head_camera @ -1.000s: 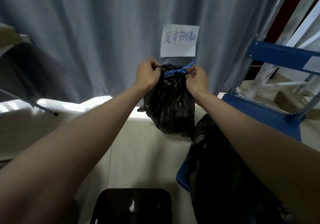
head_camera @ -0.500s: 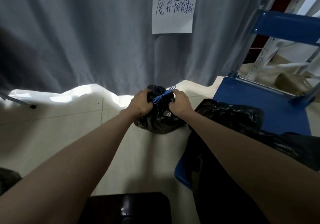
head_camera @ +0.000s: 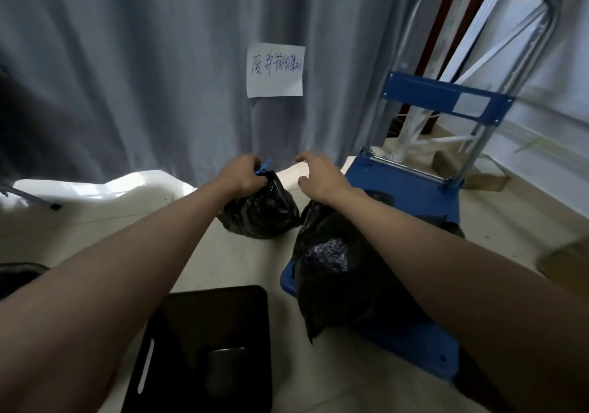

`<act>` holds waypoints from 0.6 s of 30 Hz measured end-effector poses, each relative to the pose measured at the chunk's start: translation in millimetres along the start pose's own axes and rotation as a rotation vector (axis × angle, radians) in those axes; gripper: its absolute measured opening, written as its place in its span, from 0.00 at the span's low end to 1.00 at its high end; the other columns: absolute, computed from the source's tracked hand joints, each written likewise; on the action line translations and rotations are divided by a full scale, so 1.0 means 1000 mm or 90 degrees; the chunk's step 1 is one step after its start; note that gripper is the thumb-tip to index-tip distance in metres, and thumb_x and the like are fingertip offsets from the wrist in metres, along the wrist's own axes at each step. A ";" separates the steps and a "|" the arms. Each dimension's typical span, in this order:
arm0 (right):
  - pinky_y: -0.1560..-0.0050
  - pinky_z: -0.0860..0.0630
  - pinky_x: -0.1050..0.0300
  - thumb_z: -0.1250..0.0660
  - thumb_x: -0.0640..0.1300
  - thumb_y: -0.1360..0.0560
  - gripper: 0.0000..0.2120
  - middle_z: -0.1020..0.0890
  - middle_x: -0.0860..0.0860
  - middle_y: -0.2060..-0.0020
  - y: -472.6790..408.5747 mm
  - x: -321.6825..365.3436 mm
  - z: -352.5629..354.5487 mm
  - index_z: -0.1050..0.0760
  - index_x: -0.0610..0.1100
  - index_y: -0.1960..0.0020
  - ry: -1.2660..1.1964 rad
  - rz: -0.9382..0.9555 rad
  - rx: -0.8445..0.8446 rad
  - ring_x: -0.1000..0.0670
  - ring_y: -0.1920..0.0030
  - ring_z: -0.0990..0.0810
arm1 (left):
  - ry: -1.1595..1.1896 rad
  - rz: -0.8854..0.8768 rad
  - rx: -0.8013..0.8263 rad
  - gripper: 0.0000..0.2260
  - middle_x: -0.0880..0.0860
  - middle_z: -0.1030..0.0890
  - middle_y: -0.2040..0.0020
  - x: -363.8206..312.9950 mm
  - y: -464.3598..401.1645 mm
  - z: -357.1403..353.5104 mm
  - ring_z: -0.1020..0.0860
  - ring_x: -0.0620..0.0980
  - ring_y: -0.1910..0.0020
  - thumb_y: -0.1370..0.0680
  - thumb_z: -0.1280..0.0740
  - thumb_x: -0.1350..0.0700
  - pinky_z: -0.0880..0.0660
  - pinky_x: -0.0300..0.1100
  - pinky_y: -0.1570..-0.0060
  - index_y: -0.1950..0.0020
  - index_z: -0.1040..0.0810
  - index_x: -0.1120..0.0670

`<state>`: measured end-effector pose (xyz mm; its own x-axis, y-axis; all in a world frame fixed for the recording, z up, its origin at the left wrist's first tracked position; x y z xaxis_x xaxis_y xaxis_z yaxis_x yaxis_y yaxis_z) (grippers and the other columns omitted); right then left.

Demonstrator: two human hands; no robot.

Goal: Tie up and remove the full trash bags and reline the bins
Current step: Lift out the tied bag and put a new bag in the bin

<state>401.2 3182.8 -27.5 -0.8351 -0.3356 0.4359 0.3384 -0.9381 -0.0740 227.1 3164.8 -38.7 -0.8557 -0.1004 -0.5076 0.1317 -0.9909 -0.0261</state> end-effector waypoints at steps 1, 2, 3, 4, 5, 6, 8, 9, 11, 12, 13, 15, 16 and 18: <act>0.39 0.30 0.50 0.38 0.40 0.23 0.23 0.29 0.45 0.32 0.009 -0.004 0.011 0.32 0.48 0.29 0.000 -0.007 -0.010 0.42 0.33 0.29 | 0.001 -0.008 0.008 0.18 0.59 0.22 0.37 -0.011 0.005 0.001 0.25 0.59 0.38 0.24 0.32 0.57 0.29 0.45 0.43 0.35 0.25 0.59; 0.40 0.29 0.51 0.38 0.40 0.23 0.22 0.28 0.45 0.32 0.019 -0.010 0.021 0.31 0.48 0.30 -0.001 -0.015 -0.019 0.42 0.34 0.28 | 0.000 -0.018 0.018 0.19 0.59 0.22 0.36 -0.022 0.011 0.000 0.25 0.59 0.37 0.24 0.32 0.57 0.30 0.44 0.42 0.34 0.25 0.59; 0.40 0.28 0.50 0.37 0.40 0.24 0.21 0.27 0.45 0.33 0.029 -0.016 0.028 0.30 0.47 0.31 -0.003 -0.026 -0.024 0.42 0.35 0.27 | -0.002 -0.027 0.033 0.20 0.58 0.22 0.35 -0.033 0.016 -0.002 0.25 0.58 0.37 0.24 0.32 0.56 0.30 0.44 0.40 0.32 0.25 0.58; 0.40 0.27 0.49 0.37 0.39 0.24 0.21 0.25 0.45 0.35 0.039 -0.024 0.033 0.29 0.47 0.32 -0.006 -0.039 -0.027 0.42 0.35 0.26 | -0.002 -0.036 0.048 0.21 0.58 0.22 0.36 -0.044 0.022 -0.008 0.25 0.57 0.37 0.24 0.32 0.55 0.30 0.44 0.40 0.32 0.26 0.58; 0.39 0.27 0.48 0.37 0.39 0.24 0.19 0.24 0.45 0.37 0.049 -0.032 0.037 0.28 0.46 0.33 -0.006 -0.054 -0.025 0.42 0.36 0.26 | 0.002 -0.040 0.064 0.21 0.58 0.22 0.37 -0.054 0.029 -0.015 0.24 0.57 0.38 0.24 0.31 0.54 0.29 0.44 0.40 0.32 0.27 0.57; 0.39 0.26 0.47 0.37 0.39 0.25 0.18 0.23 0.44 0.39 0.060 -0.041 0.038 0.26 0.46 0.35 0.000 -0.067 -0.017 0.42 0.38 0.25 | 0.008 -0.042 0.081 0.22 0.58 0.21 0.38 -0.061 0.035 -0.024 0.24 0.57 0.39 0.25 0.31 0.54 0.28 0.45 0.40 0.32 0.28 0.56; 0.38 0.26 0.46 0.37 0.39 0.26 0.14 0.21 0.44 0.41 0.080 -0.061 0.033 0.23 0.47 0.42 0.011 -0.095 0.012 0.41 0.39 0.24 | 0.016 -0.038 0.114 0.25 0.58 0.21 0.38 -0.073 0.050 -0.047 0.23 0.57 0.40 0.26 0.29 0.53 0.27 0.47 0.39 0.31 0.30 0.55; 0.36 0.26 0.45 0.36 0.38 0.26 0.13 0.21 0.45 0.41 0.091 -0.072 0.028 0.22 0.49 0.44 0.017 -0.108 0.031 0.41 0.38 0.24 | 0.013 -0.030 0.132 0.27 0.58 0.22 0.37 -0.076 0.058 -0.060 0.24 0.57 0.40 0.27 0.27 0.52 0.27 0.48 0.38 0.30 0.31 0.54; 0.33 0.29 0.44 0.35 0.38 0.26 0.16 0.25 0.43 0.38 0.114 -0.092 0.014 0.22 0.50 0.40 0.052 -0.129 0.080 0.40 0.36 0.26 | 0.015 0.002 0.171 0.35 0.59 0.25 0.34 -0.079 0.075 -0.086 0.25 0.59 0.36 0.30 0.24 0.52 0.29 0.49 0.35 0.27 0.35 0.54; 0.31 0.31 0.42 0.35 0.39 0.25 0.19 0.28 0.42 0.36 0.125 -0.102 0.005 0.25 0.49 0.36 0.077 -0.139 0.112 0.39 0.34 0.28 | 0.029 0.032 0.186 0.39 0.59 0.27 0.32 -0.078 0.086 -0.099 0.27 0.60 0.34 0.31 0.23 0.52 0.30 0.49 0.34 0.25 0.38 0.54; 0.30 0.33 0.42 0.35 0.39 0.24 0.22 0.31 0.41 0.34 0.136 -0.111 -0.006 0.29 0.49 0.31 0.098 -0.150 0.150 0.38 0.33 0.31 | 0.046 0.063 0.195 0.42 0.60 0.28 0.31 -0.074 0.095 -0.112 0.28 0.60 0.33 0.32 0.22 0.53 0.31 0.49 0.33 0.24 0.40 0.55; 0.30 0.34 0.41 0.36 0.40 0.24 0.29 0.33 0.40 0.32 0.156 -0.124 -0.024 0.38 0.50 0.25 0.095 -0.185 0.238 0.37 0.31 0.32 | 0.059 0.110 0.219 0.42 0.60 0.27 0.32 -0.067 0.115 -0.134 0.28 0.60 0.33 0.34 0.20 0.54 0.30 0.48 0.34 0.25 0.38 0.57; 0.30 0.32 0.42 0.35 0.40 0.24 0.31 0.32 0.40 0.31 0.163 -0.128 -0.032 0.41 0.51 0.24 0.077 -0.201 0.276 0.37 0.32 0.31 | 0.052 0.120 0.228 0.37 0.59 0.25 0.34 -0.063 0.123 -0.143 0.26 0.60 0.35 0.34 0.20 0.54 0.29 0.47 0.37 0.28 0.32 0.58; 0.31 0.31 0.43 0.33 0.42 0.25 0.33 0.31 0.40 0.31 0.173 -0.129 -0.039 0.42 0.52 0.24 0.057 -0.214 0.331 0.38 0.32 0.30 | 0.055 0.120 0.233 0.18 0.58 0.19 0.45 -0.065 0.134 -0.152 0.22 0.57 0.42 0.31 0.23 0.56 0.25 0.46 0.43 0.44 0.20 0.58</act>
<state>550.5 3060.3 -132.0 -0.9581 -0.0571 0.2806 0.1992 -0.8369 0.5098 376.2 3051.7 -140.3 -0.7867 -0.2901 -0.5448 0.0817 -0.9238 0.3740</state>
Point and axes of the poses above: each hand's wrist, its own y-axis away from the middle knuckle, its own z-axis out of the back of the hand, x = y × z, the point moved 4 cm from there along -y, towards the middle knuckle
